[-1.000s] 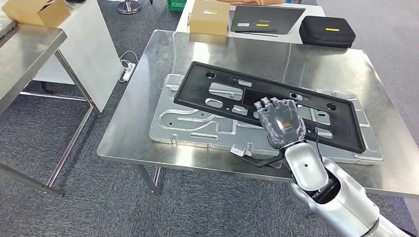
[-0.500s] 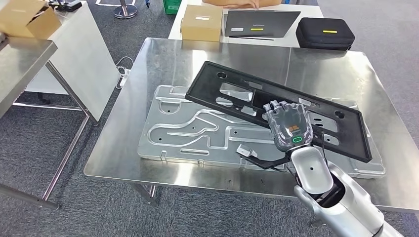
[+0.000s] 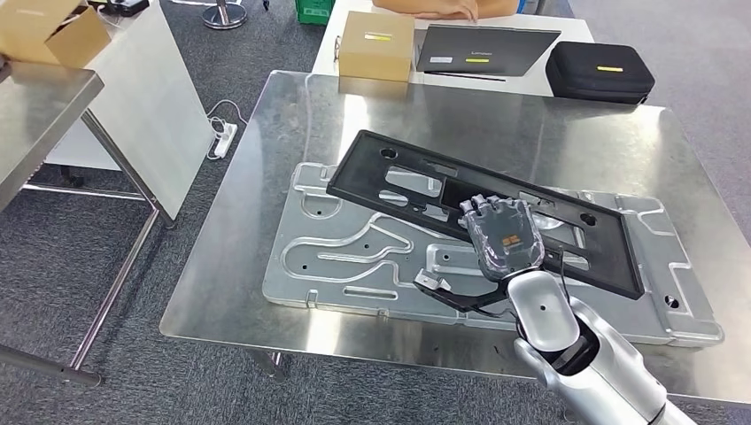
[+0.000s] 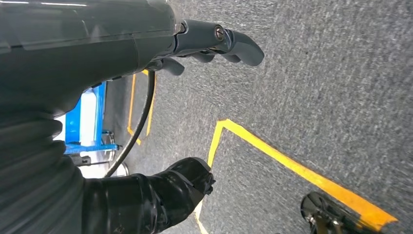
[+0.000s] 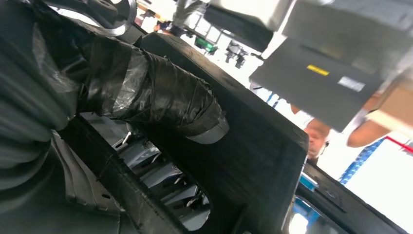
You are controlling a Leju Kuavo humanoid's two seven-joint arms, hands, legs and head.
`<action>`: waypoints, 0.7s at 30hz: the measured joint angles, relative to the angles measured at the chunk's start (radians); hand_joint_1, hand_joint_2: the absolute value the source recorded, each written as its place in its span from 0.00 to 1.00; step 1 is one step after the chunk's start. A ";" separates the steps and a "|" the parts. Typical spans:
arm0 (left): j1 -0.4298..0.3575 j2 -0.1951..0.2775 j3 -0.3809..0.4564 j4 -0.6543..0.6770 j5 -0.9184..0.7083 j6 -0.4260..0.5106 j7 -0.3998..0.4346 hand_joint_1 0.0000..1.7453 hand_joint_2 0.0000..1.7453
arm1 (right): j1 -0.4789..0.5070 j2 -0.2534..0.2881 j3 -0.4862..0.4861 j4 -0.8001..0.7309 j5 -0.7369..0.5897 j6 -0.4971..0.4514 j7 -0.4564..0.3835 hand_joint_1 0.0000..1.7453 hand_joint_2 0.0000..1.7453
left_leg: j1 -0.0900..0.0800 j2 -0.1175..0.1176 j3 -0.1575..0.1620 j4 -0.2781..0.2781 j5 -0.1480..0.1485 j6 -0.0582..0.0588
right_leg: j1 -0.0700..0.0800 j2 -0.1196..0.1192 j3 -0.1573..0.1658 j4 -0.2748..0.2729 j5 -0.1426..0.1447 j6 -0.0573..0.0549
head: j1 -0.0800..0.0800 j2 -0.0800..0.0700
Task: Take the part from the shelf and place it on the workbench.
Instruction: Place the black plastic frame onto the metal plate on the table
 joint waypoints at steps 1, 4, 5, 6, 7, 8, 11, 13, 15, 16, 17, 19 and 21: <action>0.001 0.000 -0.004 -0.002 0.004 0.001 0.002 0.00 1.00 | 0.001 0.003 0.000 0.007 0.000 -0.001 -0.003 1.00 1.00 | -0.001 -0.001 0.006 0.000 -0.004 0.000 | 0.001 0.000 0.002 -0.027 0.034 -0.004 | 0.000 0.000; 0.008 0.000 -0.021 -0.011 0.018 0.004 0.015 0.00 1.00 | -0.002 0.015 -0.002 0.031 0.000 -0.007 -0.020 1.00 1.00 | -0.002 -0.002 0.024 -0.001 -0.016 -0.004 | 0.013 -0.001 0.075 -0.222 0.148 -0.025 | 0.000 0.000; 0.011 0.000 -0.029 -0.015 0.023 0.005 0.022 0.00 1.00 | -0.005 0.021 -0.003 0.043 0.000 -0.013 -0.028 1.00 1.00 | -0.002 -0.002 0.025 -0.001 -0.018 -0.006 | 0.018 -0.002 0.093 -0.262 0.160 -0.031 | 0.000 0.000; 0.014 0.000 -0.037 -0.020 0.028 0.004 0.029 0.00 1.00 | -0.008 0.028 -0.004 0.058 0.000 -0.021 -0.033 1.00 1.00 | -0.001 -0.001 0.024 -0.002 -0.019 -0.010 | 0.023 -0.002 0.100 -0.279 0.158 -0.035 | 0.000 0.000; 0.018 0.000 -0.045 -0.025 0.031 0.004 0.035 0.00 1.00 | -0.012 0.037 -0.004 0.076 0.000 -0.030 -0.037 1.00 1.00 | -0.001 0.000 0.023 -0.003 -0.019 -0.015 | 0.025 -0.001 0.102 -0.285 0.158 -0.037 | 0.000 0.000; 0.021 0.000 -0.053 -0.032 0.033 0.002 0.040 0.00 1.00 | -0.016 0.047 -0.004 0.098 0.000 -0.038 -0.038 1.00 1.00 | -0.001 0.001 0.022 -0.004 -0.021 -0.020 | 0.023 -0.001 0.106 -0.293 0.159 -0.042 | 0.000 0.000; 0.032 0.002 -0.074 -0.056 0.033 0.000 0.045 0.00 1.00 | -0.038 0.091 -0.004 0.185 0.000 -0.062 -0.035 1.00 1.00 | -0.002 0.001 -0.005 0.062 -0.067 -0.032 | 0.014 -0.003 0.120 -0.317 0.168 -0.054 | -0.001 0.000; 0.039 0.004 -0.088 -0.068 0.040 0.004 0.047 0.00 1.00 | -0.054 0.121 -0.005 0.250 0.000 -0.073 -0.034 1.00 1.00 | 0.001 0.001 -0.067 0.191 -0.127 -0.038 | 0.015 -0.005 0.121 -0.319 0.169 -0.058 | -0.001 0.000; 0.047 0.005 -0.103 -0.076 0.056 0.014 0.049 0.00 1.00 | -0.060 0.150 -0.005 0.308 0.000 -0.081 -0.037 1.00 1.00 | 0.003 0.001 -0.111 0.272 -0.144 -0.045 | 0.013 -0.004 0.120 -0.317 0.168 -0.058 | -0.001 0.000; 0.052 0.005 -0.110 -0.080 0.065 0.019 0.050 0.00 1.00 | -0.061 0.164 -0.005 0.333 0.000 -0.086 -0.039 1.00 1.00 | 0.005 0.001 -0.106 0.258 -0.124 -0.047 | 0.012 -0.004 0.120 -0.315 0.167 -0.056 | -0.001 0.000; 0.055 0.005 -0.118 -0.085 0.074 0.023 0.050 0.00 1.00 | -0.061 0.176 -0.004 0.355 0.000 -0.090 -0.040 1.00 1.00 | 0.007 0.002 -0.082 0.206 -0.089 -0.049 | 0.010 -0.003 0.121 -0.312 0.165 -0.054 | -0.001 0.000; 0.061 0.005 -0.132 -0.093 0.090 0.029 0.052 0.00 1.00 | -0.064 0.194 -0.004 0.390 0.000 -0.099 -0.040 1.00 1.00 | 0.008 0.001 -0.018 0.068 -0.030 -0.050 | 0.009 -0.002 0.118 -0.299 0.157 -0.044 | -0.001 0.000; 0.065 0.005 -0.147 -0.100 0.106 0.033 0.053 0.00 1.00 | -0.068 0.208 -0.003 0.416 0.000 -0.104 -0.042 1.00 1.00 | 0.006 -0.001 0.013 0.003 -0.015 -0.042 | 0.011 -0.002 0.112 -0.288 0.151 -0.034 | 0.000 0.000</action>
